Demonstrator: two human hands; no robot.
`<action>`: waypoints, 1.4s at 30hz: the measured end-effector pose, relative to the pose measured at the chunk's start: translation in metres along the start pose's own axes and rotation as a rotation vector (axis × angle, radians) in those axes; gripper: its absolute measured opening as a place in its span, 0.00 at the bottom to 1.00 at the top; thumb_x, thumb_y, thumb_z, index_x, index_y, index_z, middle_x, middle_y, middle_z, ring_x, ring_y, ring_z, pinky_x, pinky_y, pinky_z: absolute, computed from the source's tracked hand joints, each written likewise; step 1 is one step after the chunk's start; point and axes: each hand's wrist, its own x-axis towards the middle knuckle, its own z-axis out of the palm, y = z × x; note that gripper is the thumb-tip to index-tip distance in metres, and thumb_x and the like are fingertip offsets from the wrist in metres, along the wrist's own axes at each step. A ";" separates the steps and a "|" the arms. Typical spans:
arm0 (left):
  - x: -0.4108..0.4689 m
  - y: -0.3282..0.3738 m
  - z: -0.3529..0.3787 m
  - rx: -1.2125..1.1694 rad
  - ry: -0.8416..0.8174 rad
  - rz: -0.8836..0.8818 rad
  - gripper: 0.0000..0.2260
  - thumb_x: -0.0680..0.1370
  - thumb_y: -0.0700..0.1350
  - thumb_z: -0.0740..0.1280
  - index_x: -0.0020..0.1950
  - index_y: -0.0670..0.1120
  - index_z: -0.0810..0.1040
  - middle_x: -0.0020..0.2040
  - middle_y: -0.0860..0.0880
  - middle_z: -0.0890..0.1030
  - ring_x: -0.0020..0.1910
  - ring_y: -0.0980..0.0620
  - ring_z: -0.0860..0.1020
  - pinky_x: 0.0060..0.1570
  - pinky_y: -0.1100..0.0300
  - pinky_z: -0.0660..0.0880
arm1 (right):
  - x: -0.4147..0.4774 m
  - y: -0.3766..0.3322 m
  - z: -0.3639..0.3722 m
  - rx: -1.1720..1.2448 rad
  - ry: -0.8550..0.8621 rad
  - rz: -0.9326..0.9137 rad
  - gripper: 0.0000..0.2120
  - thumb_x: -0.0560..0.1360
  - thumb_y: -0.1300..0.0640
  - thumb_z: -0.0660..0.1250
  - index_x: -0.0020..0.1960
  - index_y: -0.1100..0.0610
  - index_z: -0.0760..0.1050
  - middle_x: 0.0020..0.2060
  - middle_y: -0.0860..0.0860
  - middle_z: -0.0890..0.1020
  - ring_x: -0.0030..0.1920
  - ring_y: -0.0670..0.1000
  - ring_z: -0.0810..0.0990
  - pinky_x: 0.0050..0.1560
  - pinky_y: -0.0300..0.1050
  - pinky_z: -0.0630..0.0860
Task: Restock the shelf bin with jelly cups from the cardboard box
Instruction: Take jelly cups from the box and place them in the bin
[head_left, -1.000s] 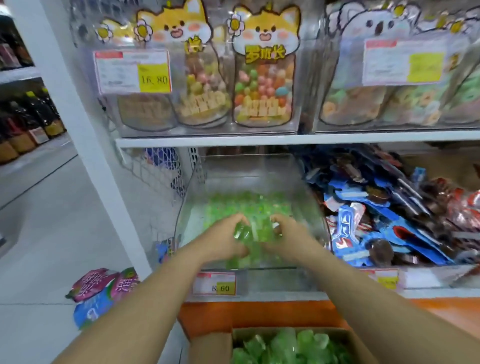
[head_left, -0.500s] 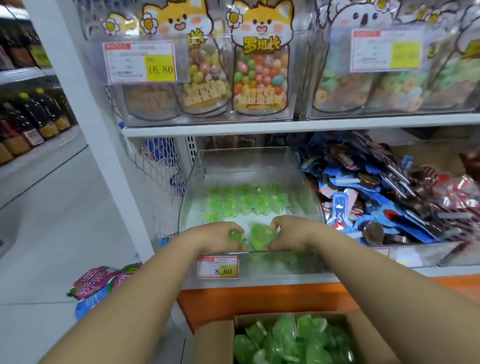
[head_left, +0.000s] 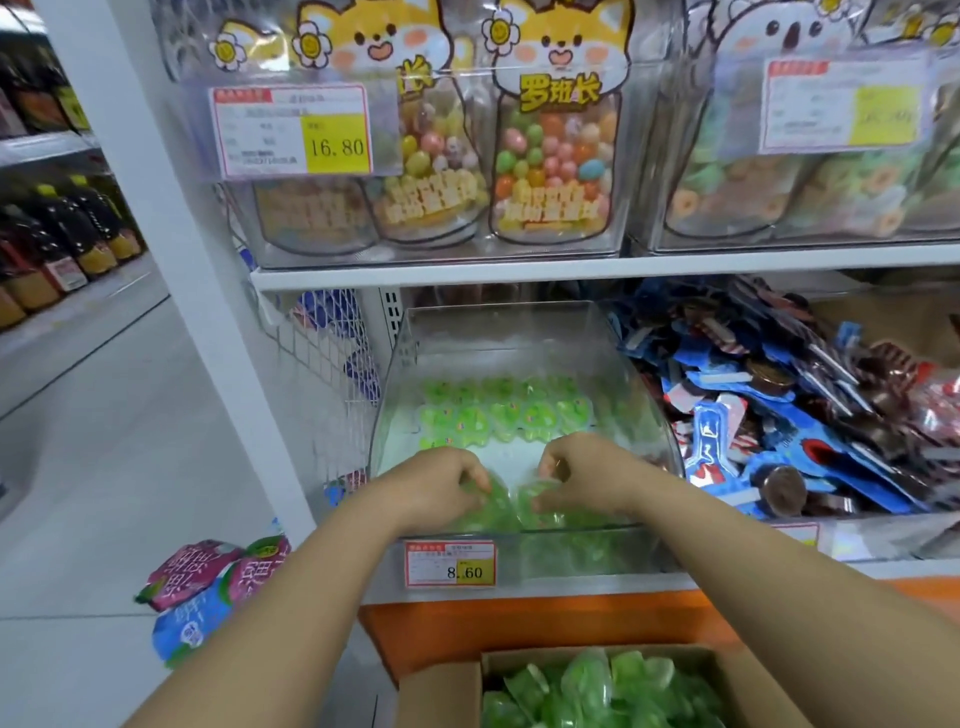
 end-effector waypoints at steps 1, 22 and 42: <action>0.001 -0.001 0.000 -0.001 0.004 -0.006 0.12 0.79 0.46 0.64 0.63 0.50 0.74 0.58 0.50 0.75 0.51 0.54 0.73 0.47 0.66 0.66 | 0.001 0.002 0.000 0.005 -0.011 -0.006 0.11 0.69 0.52 0.74 0.44 0.51 0.72 0.37 0.44 0.73 0.38 0.45 0.72 0.33 0.33 0.66; 0.009 -0.005 -0.001 0.142 -0.184 0.008 0.17 0.81 0.48 0.58 0.70 0.48 0.67 0.63 0.44 0.70 0.57 0.47 0.75 0.56 0.52 0.74 | 0.086 -0.015 0.031 0.809 -0.033 0.361 0.14 0.71 0.75 0.64 0.34 0.59 0.69 0.33 0.57 0.73 0.35 0.52 0.76 0.48 0.51 0.80; 0.007 -0.009 0.008 -0.110 -0.046 0.065 0.21 0.79 0.46 0.64 0.72 0.55 0.67 0.66 0.51 0.73 0.60 0.54 0.74 0.54 0.62 0.71 | 0.032 -0.011 0.004 0.229 -0.255 0.055 0.16 0.73 0.48 0.69 0.59 0.50 0.78 0.48 0.49 0.81 0.50 0.48 0.79 0.55 0.44 0.74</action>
